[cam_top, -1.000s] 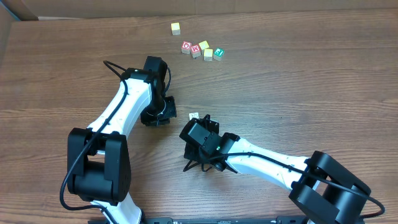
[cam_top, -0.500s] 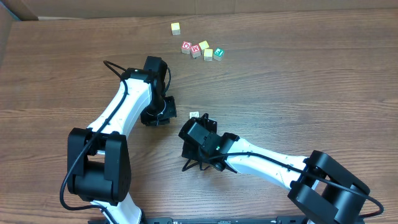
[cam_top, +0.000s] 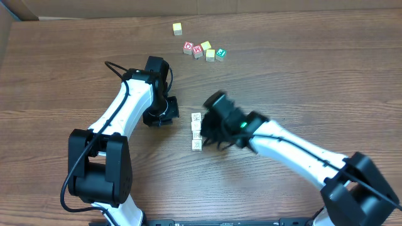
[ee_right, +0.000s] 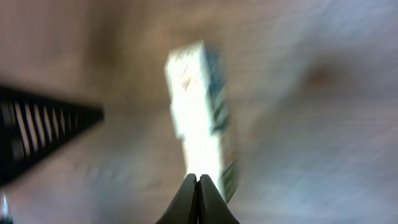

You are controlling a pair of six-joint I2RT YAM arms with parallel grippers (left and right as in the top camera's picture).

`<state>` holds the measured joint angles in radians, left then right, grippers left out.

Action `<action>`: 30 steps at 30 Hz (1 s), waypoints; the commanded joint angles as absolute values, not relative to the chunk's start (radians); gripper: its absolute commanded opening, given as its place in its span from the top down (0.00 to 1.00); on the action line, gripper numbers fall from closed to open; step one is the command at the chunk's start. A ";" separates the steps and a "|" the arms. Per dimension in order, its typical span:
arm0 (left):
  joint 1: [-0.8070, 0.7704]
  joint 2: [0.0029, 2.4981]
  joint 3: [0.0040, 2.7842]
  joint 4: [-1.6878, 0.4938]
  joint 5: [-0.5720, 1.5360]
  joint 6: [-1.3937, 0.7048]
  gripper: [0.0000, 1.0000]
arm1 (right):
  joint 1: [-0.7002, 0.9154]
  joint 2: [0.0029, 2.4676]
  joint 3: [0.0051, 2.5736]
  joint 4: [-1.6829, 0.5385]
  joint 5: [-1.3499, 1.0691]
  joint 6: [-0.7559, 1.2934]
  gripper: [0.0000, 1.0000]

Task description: Flip 4 blocks

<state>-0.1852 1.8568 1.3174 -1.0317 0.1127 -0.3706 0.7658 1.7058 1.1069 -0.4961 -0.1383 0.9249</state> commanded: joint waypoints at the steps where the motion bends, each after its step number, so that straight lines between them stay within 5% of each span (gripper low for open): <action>1: -0.191 1.865 1.311 -1.010 0.124 -0.390 0.96 | 0.665 1.710 1.125 -0.505 -0.125 0.793 0.96; 30: -0.242 1.872 1.310 -0.990 0.120 -0.416 0.96 | 0.776 1.858 1.119 -0.449 -0.151 0.784 0.96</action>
